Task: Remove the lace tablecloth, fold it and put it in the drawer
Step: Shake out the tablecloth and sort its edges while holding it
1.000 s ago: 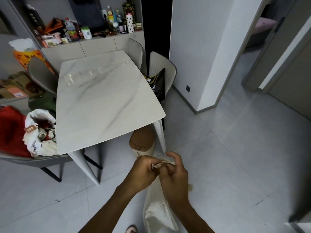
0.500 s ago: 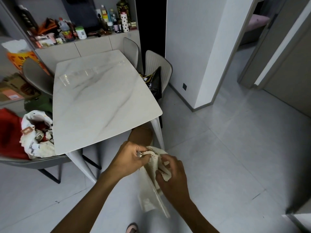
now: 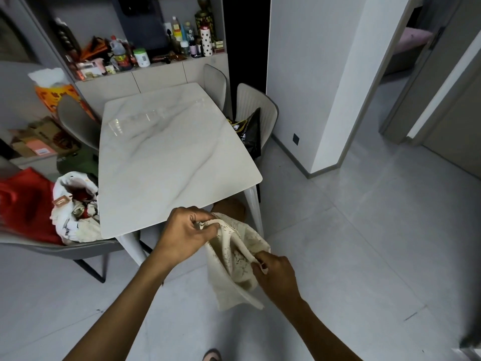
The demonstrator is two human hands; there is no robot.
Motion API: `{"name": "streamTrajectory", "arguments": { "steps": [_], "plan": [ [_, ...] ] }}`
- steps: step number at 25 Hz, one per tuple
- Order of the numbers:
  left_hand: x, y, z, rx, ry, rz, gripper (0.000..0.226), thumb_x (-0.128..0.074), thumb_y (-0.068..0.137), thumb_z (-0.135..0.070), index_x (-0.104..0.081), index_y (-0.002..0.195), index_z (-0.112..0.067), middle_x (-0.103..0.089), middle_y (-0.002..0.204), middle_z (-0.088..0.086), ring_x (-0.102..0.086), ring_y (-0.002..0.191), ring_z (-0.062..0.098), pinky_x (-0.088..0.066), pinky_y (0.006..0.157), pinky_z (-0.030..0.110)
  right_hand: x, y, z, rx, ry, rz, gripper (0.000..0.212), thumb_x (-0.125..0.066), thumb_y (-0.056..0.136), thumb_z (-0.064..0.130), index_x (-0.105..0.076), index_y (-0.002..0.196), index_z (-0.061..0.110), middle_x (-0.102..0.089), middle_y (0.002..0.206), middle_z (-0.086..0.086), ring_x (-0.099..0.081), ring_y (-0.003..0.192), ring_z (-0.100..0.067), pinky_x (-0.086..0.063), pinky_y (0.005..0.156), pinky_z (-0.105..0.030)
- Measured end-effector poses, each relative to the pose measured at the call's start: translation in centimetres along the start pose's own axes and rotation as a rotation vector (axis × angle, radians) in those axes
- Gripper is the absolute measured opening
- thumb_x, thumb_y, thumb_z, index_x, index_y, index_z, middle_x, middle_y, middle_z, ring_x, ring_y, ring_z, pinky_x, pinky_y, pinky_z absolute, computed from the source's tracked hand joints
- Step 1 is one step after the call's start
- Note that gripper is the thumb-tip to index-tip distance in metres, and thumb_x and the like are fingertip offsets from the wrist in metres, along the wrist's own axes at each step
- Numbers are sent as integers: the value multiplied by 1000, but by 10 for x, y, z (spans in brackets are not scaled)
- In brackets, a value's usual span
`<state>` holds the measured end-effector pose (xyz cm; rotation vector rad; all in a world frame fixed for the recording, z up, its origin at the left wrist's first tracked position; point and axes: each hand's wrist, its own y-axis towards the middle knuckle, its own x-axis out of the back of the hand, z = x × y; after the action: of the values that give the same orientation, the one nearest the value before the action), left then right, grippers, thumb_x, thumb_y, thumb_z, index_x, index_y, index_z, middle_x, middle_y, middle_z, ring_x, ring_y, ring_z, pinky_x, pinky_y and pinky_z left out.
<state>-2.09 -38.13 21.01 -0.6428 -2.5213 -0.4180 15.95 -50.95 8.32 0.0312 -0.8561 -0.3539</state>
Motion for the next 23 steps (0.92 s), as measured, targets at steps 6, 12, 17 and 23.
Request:
{"name": "streamTrajectory", "arguments": {
  "steps": [6,12,17,23],
  "plan": [
    [23,4,-5,-3,-47,-95,21,-73,73,-22,-77,80,-41,-78,79,-3,-68,74,43,-58,68,52,-29,-8,29,67,-133,-21,6,-75,76,24,-71,73,21,-69,60,4,-64,55,-14,-55,69,-32],
    [47,-4,5,-22,39,-93,38,-76,78,-8,-76,82,-46,-76,84,-19,-73,79,10,-57,70,24,-40,-13,17,-74,-131,-52,13,-79,75,8,-71,70,15,-66,55,0,-61,46,-18,-49,54,-24],
    [101,2,33,21,331,69,20,-77,80,-10,-79,84,-30,-74,79,-18,-68,78,-4,-55,74,26,25,45,-9,-32,-142,-219,5,-68,87,12,-72,90,13,-72,71,-4,-63,60,-20,-39,58,-20],
    [86,1,30,-7,212,64,20,-79,79,-13,-79,89,-31,-74,87,-20,-67,88,-5,-52,81,18,65,78,14,318,-355,-154,24,-72,80,12,-69,103,15,-73,100,-3,-64,94,-26,-47,82,-38]
  ]
}}
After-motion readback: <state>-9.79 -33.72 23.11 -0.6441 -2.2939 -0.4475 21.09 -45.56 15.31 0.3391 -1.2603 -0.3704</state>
